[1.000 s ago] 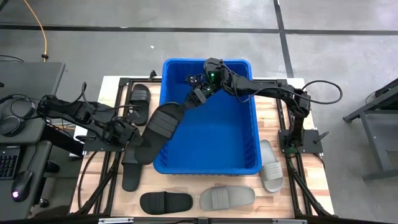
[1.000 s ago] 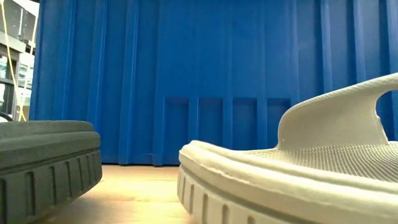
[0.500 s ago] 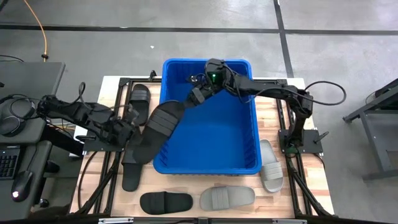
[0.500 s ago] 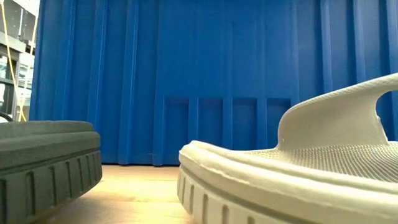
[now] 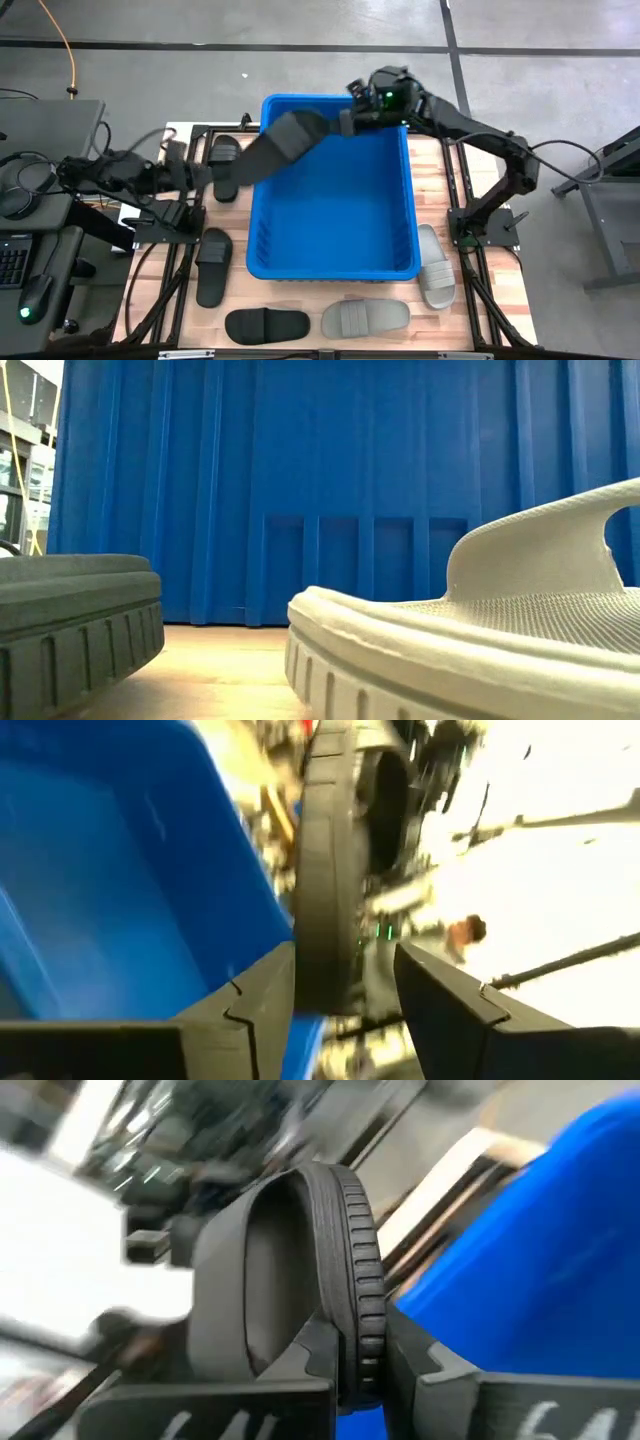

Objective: Pick and place slides into bin
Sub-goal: Put the black slipper into the bin

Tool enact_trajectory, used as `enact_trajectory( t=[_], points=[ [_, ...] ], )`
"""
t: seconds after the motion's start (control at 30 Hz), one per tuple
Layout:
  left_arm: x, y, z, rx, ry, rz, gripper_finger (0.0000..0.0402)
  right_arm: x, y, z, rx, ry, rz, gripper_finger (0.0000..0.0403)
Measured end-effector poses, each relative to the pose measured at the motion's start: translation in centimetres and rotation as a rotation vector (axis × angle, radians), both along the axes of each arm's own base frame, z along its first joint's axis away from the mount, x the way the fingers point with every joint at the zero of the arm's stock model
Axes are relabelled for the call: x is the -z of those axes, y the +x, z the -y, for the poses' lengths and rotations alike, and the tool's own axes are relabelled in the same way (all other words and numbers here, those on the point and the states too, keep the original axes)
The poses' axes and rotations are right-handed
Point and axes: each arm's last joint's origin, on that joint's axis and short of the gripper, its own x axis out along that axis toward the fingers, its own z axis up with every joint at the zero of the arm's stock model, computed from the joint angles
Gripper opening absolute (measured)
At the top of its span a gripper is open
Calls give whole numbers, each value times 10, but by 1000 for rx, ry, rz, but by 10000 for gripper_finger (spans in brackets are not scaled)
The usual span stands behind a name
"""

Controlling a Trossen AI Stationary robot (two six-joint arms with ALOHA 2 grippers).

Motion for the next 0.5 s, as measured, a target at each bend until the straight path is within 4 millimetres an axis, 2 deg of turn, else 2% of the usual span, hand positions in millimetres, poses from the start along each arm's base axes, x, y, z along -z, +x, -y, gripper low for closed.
enact_trajectory(
  t=[0.1, 0.27, 0.37, 0.5],
  points=[
    [-6, -10, -3, -71, 47, 50, 161, 2, -8, 0, 188, -38, -76, 10],
    [-16, -16, -6, -146, 170, 103, 161, 10, -5, -9, 407, -5, -144, 10],
    [-22, -18, -6, -163, 236, 124, 161, 17, 4, -13, 491, 49, -141, 10],
    [-24, -18, -7, -175, 255, 131, 161, 32, 18, -8, 532, 161, -143, 9]
  ],
)
